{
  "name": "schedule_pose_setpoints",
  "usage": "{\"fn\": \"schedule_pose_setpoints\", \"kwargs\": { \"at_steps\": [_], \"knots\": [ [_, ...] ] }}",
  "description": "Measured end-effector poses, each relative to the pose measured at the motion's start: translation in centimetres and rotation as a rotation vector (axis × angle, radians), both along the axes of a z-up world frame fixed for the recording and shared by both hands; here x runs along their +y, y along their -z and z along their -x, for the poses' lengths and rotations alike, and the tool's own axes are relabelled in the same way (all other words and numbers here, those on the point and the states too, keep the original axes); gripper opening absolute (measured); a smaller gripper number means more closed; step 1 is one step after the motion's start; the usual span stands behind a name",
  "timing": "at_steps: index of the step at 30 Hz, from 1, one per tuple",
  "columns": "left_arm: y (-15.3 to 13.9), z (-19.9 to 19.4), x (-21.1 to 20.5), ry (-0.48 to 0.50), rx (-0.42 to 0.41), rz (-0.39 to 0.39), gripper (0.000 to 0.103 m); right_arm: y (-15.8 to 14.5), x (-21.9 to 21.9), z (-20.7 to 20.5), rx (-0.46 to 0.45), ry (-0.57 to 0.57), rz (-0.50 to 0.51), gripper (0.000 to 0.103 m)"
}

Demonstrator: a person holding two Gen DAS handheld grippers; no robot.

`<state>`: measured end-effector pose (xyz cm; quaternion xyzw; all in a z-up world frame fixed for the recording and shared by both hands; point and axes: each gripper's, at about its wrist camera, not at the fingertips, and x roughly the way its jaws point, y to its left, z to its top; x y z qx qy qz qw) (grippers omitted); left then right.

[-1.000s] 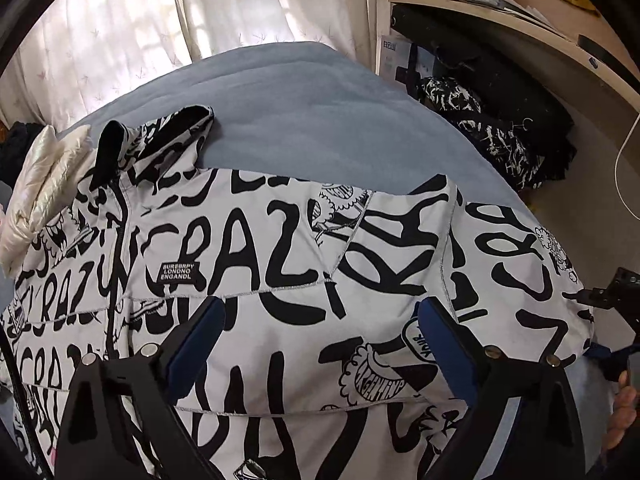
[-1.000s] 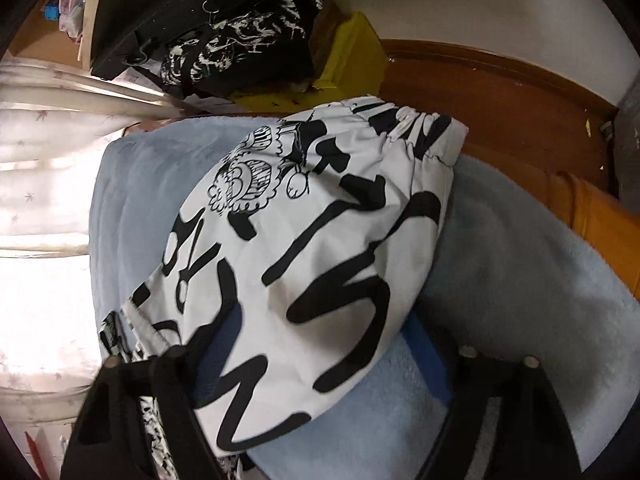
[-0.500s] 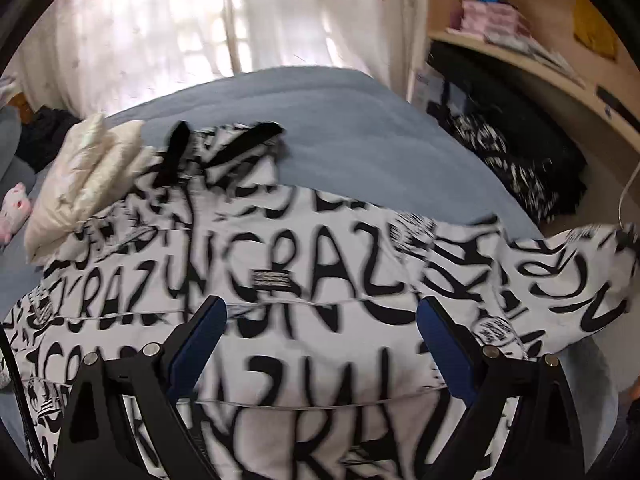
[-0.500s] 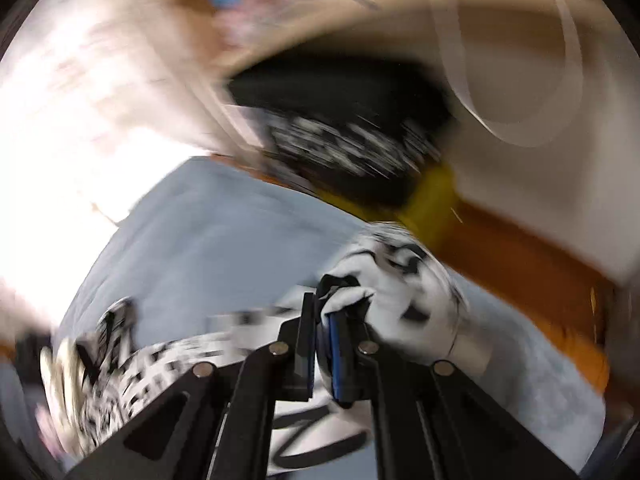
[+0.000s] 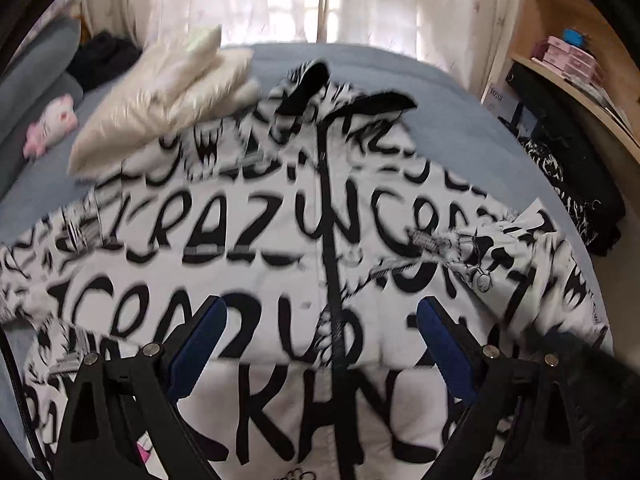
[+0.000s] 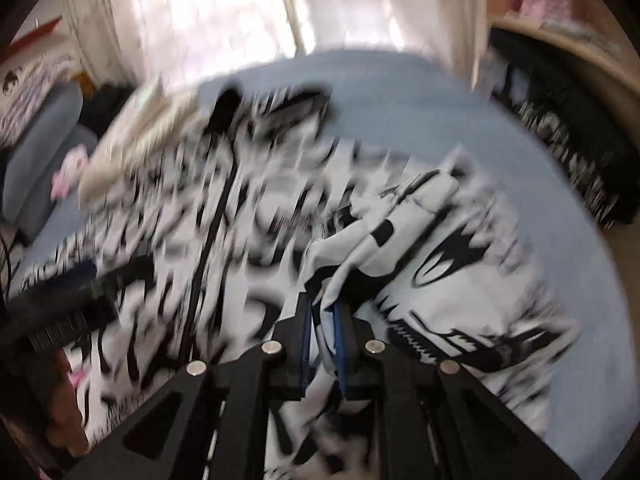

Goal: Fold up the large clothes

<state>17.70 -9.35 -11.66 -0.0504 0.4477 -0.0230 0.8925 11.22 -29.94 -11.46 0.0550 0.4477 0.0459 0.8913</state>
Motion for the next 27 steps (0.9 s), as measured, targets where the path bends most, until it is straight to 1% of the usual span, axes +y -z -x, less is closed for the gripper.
{"fn": "schedule_pose_setpoints", "kwargs": {
  "at_steps": [1,2,3,5,6,9,11,12,15,18,19,23,27],
  "knots": [
    [0.6,-0.1,0.4,0.001,0.018,0.017,0.095,0.8,0.3,0.4,0.018,0.000,-0.022,0.017],
    [0.9,0.0,0.5,0.004,0.027,0.028,0.095,1.5,0.0,0.9,0.032,0.006,-0.061,0.024],
    [1.4,-0.1,0.4,0.010,0.035,0.038,0.095,2.0,-0.7,1.6,0.036,0.014,-0.110,0.028],
    [1.9,0.0,0.1,0.024,0.045,0.052,0.095,2.3,-1.9,2.6,0.037,0.042,-0.192,0.045],
    [2.0,0.1,-0.3,0.039,0.046,0.057,0.095,2.5,-2.2,3.5,0.033,0.052,-0.224,0.047],
    [1.6,0.5,-2.1,0.098,0.032,0.056,0.095,2.1,-5.1,5.8,-0.007,0.117,-0.329,0.048],
    [1.3,0.9,-4.0,0.159,0.018,0.040,0.095,2.3,-5.0,6.4,-0.045,0.167,-0.375,0.048],
    [1.1,1.0,-4.8,0.185,0.015,0.033,0.095,2.4,-6.0,7.3,-0.063,0.214,-0.391,0.048],
    [0.9,1.2,-7.7,0.265,0.015,-0.012,0.095,2.6,-6.8,8.7,-0.096,0.308,-0.384,0.048],
    [1.4,1.3,-10.9,0.325,0.030,-0.076,0.095,3.3,-7.3,9.4,-0.113,0.359,-0.380,0.048],
    [1.7,1.1,-12.0,0.341,0.038,-0.100,0.095,3.5,-7.6,9.6,-0.114,0.363,-0.381,0.048],
    [2.8,0.8,-15.1,0.389,0.069,-0.152,0.095,4.2,-7.6,9.8,-0.108,0.367,-0.353,0.048],
    [4.3,-0.1,-17.6,0.393,0.100,-0.262,0.095,4.8,-6.7,9.1,-0.106,0.354,-0.325,0.048]
  ]
}}
